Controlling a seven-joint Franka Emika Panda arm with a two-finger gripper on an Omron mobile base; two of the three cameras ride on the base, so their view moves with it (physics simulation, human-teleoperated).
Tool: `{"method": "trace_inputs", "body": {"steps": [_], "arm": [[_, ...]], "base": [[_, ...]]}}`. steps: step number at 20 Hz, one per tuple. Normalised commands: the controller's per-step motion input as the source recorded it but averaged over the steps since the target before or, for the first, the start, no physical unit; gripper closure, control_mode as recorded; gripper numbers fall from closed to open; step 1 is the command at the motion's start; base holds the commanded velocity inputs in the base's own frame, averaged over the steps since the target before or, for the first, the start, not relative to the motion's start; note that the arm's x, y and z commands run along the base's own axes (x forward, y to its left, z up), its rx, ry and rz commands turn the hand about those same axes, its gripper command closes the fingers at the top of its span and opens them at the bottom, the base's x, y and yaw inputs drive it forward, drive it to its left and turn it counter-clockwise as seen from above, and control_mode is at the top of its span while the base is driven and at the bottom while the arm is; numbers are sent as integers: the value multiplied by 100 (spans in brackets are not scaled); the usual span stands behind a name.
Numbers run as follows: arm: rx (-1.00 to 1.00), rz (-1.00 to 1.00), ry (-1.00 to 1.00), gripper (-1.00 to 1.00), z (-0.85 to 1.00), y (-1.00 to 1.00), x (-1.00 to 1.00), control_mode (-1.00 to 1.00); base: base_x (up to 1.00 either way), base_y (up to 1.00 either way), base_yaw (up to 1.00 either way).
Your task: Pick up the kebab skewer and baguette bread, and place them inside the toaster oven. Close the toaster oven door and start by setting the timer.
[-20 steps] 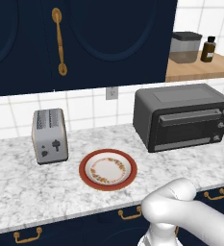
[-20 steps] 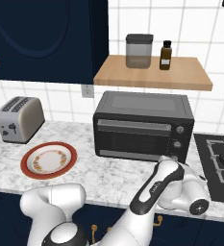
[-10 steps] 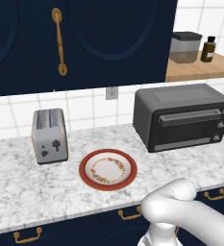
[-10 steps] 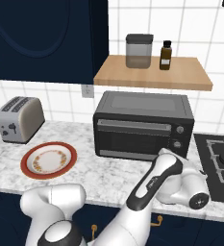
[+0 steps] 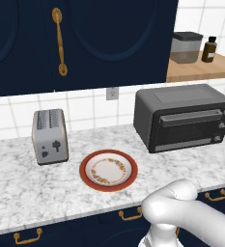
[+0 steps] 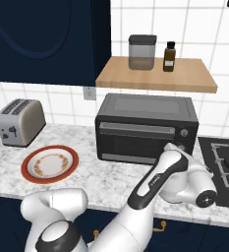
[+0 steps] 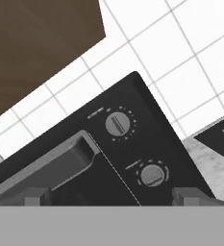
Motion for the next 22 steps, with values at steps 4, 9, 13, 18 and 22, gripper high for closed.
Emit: {"method": "trace_inputs", "body": {"steps": [4,9,13,18,22], "arm": [[5,0,0,-100,33,0,3,-100],[5,0,0,-100,23,0,13,-100],[3,0,0,-100,0,0,32,-100],[1,0,0,-100,0,-1,29,-100],[4,0,0,-100,0,-24,13,-100]], "base": [[0,0,0],[0,0,0],[0,0,0],[0,0,0],[0,0,0]]}}
